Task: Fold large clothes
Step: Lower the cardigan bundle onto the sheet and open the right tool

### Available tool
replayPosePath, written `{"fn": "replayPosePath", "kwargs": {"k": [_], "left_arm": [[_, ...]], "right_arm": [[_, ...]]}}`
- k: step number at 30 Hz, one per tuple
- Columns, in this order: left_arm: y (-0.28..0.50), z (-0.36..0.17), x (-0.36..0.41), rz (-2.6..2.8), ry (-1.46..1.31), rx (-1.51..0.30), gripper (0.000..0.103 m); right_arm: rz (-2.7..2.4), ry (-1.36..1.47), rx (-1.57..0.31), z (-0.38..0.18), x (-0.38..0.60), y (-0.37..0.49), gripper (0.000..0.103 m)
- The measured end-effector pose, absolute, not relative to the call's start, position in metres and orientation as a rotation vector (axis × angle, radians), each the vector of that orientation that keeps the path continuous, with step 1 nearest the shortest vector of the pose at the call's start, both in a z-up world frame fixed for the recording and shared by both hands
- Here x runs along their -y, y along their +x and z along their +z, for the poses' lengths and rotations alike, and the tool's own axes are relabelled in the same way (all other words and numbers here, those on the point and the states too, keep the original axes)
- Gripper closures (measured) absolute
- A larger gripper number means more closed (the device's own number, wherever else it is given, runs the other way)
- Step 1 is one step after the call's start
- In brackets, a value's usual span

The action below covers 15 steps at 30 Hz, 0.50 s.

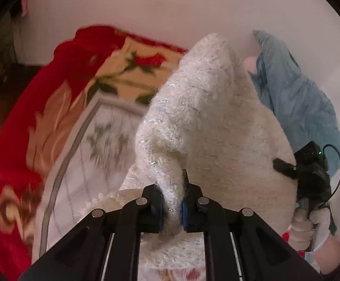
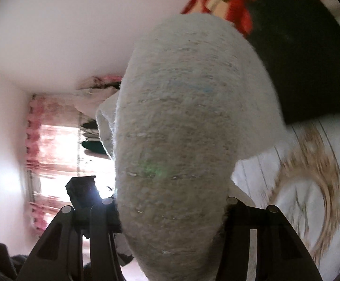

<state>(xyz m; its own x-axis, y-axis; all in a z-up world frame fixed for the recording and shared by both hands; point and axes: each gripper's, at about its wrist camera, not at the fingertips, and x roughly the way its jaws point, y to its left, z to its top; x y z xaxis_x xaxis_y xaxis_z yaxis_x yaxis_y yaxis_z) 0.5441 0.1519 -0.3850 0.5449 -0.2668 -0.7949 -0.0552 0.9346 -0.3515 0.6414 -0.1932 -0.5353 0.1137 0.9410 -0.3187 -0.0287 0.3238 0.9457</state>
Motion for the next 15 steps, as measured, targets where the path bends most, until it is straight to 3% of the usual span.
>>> {"fn": "replayPosePath", "kwargs": {"k": [5,9,11,15], "left_arm": [[0.635,-0.419,-0.122,-0.165,-0.343,-1.005,0.095],[0.696,-0.500,-0.085,-0.189,-0.354,-1.134,0.095],[0.706,-0.535,-0.068,-0.195,-0.348,-1.197,0.094],[0.699,-0.555,-0.053,-0.197,-0.326,-1.219,0.093]], "right_arm": [[0.888,1.005,-1.204,-0.558,0.214,0.725,0.050],[0.752,0.994,-1.264,-0.612,0.262,0.771,0.050],[0.710,0.974,-1.312,-0.637,0.282,0.777,0.050],[0.727,0.964,-1.338,-0.653,0.295,0.772,0.045]]}}
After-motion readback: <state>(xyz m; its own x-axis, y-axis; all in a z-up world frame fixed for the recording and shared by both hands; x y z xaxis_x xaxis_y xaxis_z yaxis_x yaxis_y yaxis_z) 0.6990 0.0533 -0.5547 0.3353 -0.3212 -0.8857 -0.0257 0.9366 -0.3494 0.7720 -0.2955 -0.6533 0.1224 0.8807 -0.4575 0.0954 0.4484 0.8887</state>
